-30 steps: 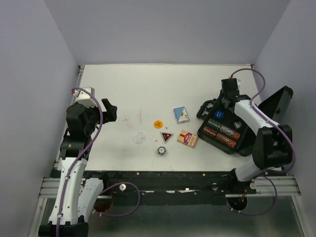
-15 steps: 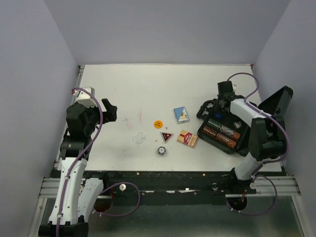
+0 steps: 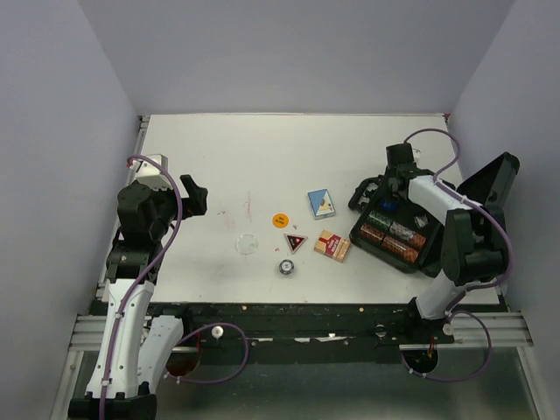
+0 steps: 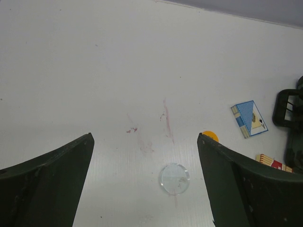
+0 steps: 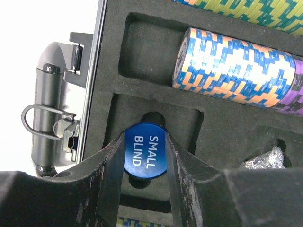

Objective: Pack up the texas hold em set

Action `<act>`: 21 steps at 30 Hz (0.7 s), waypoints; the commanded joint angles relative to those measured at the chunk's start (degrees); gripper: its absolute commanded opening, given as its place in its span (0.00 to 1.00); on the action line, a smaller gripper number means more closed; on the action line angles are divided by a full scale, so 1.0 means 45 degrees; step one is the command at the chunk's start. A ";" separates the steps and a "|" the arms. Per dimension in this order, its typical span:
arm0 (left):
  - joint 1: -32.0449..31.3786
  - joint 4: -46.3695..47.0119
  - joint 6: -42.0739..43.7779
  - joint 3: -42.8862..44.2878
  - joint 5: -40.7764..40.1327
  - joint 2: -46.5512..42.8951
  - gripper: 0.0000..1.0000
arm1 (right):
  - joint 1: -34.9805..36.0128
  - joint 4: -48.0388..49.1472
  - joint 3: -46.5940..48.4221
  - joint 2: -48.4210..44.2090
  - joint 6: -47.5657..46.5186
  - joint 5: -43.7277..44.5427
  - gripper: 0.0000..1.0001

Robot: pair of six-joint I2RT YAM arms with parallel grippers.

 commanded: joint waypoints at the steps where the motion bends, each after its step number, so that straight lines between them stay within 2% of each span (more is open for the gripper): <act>1: -0.0010 -0.0108 0.0096 -0.0059 -0.0138 -0.0088 0.99 | -0.0072 -0.0839 0.0158 -0.0722 -0.0099 -0.0275 0.50; 5: -0.0010 -0.0089 0.0096 -0.0059 -0.0139 -0.0068 0.99 | -0.0014 -0.0996 0.0256 -0.1444 -0.0275 -0.0626 0.56; 10: -0.0029 -0.0089 0.0096 -0.0059 -0.0178 -0.0068 0.99 | 0.0570 -0.1113 0.0334 -0.2246 -0.0393 -0.0764 0.58; 16: -0.0029 -0.0089 0.0096 -0.0079 -0.0177 -0.0107 0.99 | 0.2853 -0.1152 0.0665 -0.2540 -0.0393 -0.0705 0.61; 21: -0.0029 -0.0089 0.0076 -0.0098 -0.0138 -0.0107 0.99 | 0.5100 -0.0666 0.1056 -0.2229 -0.0509 -0.1483 0.64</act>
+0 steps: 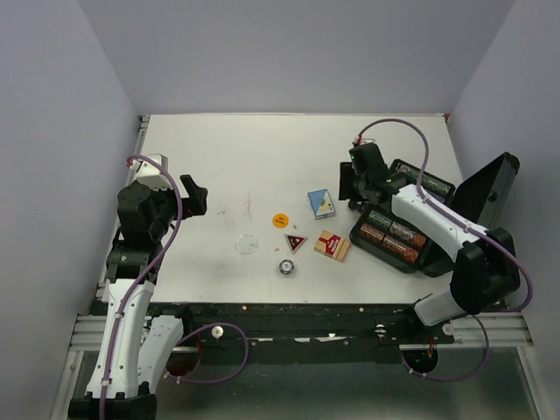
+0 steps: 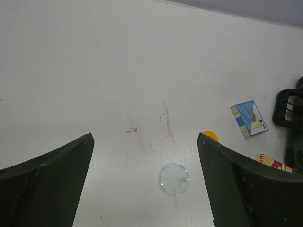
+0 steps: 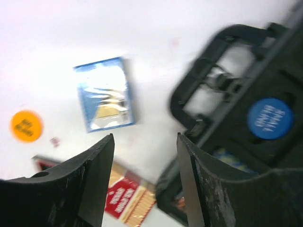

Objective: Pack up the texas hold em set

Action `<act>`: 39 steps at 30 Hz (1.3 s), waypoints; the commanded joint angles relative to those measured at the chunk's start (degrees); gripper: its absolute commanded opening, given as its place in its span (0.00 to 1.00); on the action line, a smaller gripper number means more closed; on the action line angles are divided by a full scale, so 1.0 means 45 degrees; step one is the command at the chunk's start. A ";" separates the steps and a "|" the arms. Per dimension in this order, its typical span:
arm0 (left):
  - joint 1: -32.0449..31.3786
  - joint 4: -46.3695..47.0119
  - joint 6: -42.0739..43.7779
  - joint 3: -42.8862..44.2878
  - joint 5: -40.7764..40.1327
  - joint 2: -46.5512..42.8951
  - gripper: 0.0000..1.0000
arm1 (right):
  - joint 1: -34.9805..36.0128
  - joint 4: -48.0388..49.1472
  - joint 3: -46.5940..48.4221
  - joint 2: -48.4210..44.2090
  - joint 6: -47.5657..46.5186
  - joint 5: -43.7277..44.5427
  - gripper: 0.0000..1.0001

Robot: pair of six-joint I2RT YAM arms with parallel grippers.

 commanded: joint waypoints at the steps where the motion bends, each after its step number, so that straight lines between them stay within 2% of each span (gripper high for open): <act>1: -0.0029 -0.0069 0.0076 -0.0098 -0.0134 -0.0126 0.99 | 0.1668 0.0447 0.0571 0.0215 -0.0349 -0.1111 0.65; 3: -0.0029 -0.0069 0.0076 -0.0098 -0.0134 -0.0107 0.99 | 0.2448 0.0742 0.0823 0.0663 -0.0584 -0.1602 0.66; 9: -0.0029 -0.0050 0.0076 -0.0118 -0.0075 -0.0127 0.99 | 0.4149 0.0177 0.2600 0.2985 -0.0721 -0.1388 0.69; 18: -0.0010 -0.0049 0.0057 -0.0118 -0.0075 -0.0127 0.99 | 0.5479 -0.0310 0.4436 0.5506 -0.0975 -0.1330 0.71; 39: -0.0010 0.0009 0.0037 -0.0137 0.0159 -0.0185 0.99 | 0.5656 -0.2146 0.6761 0.8301 -0.0781 -0.0881 0.74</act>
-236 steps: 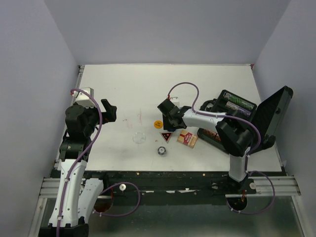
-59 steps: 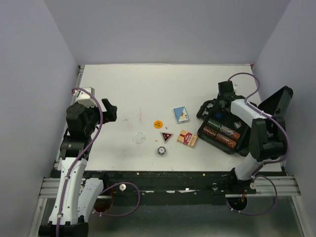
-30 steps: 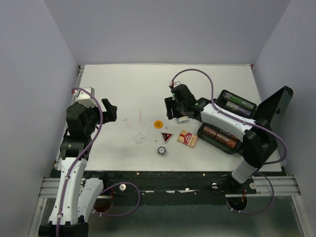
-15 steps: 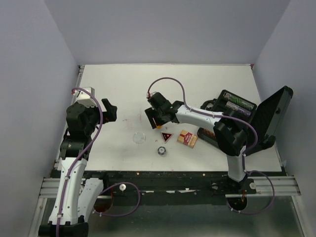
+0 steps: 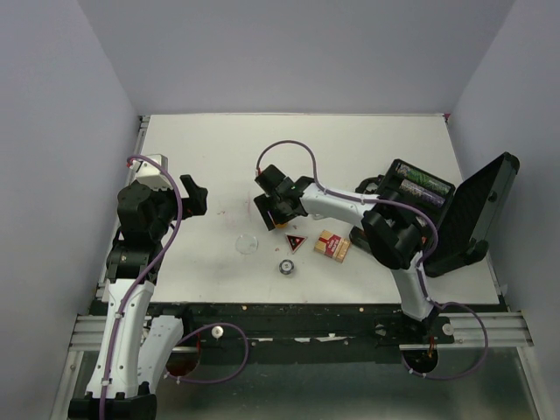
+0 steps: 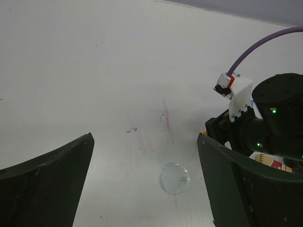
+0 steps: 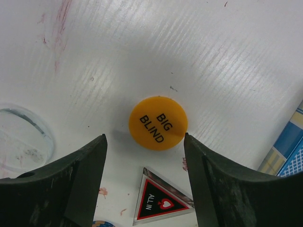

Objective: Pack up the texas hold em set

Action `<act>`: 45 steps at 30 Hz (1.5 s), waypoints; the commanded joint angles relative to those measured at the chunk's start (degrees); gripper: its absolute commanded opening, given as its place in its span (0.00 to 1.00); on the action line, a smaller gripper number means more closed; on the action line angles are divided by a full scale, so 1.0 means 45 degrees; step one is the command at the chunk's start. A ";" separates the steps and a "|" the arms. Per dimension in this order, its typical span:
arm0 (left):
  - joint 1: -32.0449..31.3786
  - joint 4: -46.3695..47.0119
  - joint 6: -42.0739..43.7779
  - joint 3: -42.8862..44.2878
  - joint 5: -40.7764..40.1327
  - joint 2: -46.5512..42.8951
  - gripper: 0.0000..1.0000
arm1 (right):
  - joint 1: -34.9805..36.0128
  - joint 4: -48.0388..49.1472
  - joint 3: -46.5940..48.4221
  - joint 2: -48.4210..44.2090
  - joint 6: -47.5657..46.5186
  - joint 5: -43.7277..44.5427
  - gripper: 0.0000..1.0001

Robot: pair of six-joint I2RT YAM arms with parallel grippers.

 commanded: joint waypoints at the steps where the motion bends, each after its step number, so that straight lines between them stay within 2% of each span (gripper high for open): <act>1: -0.0029 0.0009 0.0042 -0.0137 0.0174 -0.0161 0.99 | 0.0051 -0.0977 0.0744 0.0540 0.0094 0.0436 0.74; 37: -0.0029 -0.0050 0.0042 -0.0099 0.0096 -0.0219 0.99 | -0.0359 -0.3262 0.2913 0.2649 -0.0062 -0.0051 0.74; 45: -0.0029 -0.0050 0.0042 -0.0099 0.0096 -0.0200 0.99 | -0.0340 -0.3829 0.2972 0.3060 -0.0082 -0.0188 0.70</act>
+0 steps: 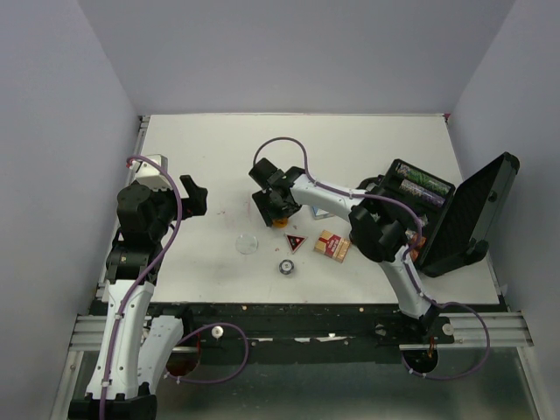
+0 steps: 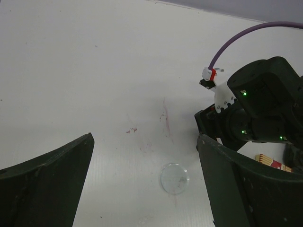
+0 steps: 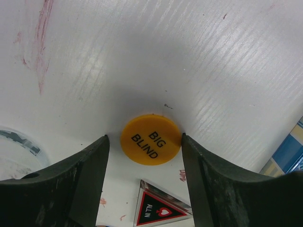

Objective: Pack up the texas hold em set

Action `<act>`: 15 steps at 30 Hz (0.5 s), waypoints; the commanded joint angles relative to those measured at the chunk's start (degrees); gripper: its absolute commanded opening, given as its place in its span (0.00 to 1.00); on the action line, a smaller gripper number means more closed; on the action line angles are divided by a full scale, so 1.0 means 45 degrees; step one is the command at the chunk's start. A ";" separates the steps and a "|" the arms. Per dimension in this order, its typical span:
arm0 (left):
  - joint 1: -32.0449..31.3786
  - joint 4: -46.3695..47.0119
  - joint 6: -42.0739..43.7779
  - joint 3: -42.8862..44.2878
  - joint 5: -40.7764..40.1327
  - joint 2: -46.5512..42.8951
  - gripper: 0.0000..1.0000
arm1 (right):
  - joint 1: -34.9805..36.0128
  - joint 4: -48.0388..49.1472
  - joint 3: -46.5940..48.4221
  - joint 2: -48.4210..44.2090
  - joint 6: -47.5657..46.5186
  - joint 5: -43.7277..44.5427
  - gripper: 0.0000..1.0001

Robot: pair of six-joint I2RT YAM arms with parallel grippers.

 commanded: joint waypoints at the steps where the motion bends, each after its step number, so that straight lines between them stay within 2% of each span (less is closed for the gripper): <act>1: -0.0029 -0.0054 0.0042 -0.0108 0.0081 -0.0132 0.99 | -0.0068 -0.1187 -0.0147 0.1039 -0.0242 -0.0120 0.67; 10: -0.0029 -0.0074 0.0042 -0.0108 0.0062 -0.0112 0.99 | -0.0087 -0.1051 -0.0615 0.0552 -0.0048 0.0309 0.55; 15: -0.0010 -0.0055 0.0061 -0.0108 0.0062 -0.0132 0.99 | -0.0185 -0.0174 -0.1220 -0.0326 0.0245 0.0368 0.52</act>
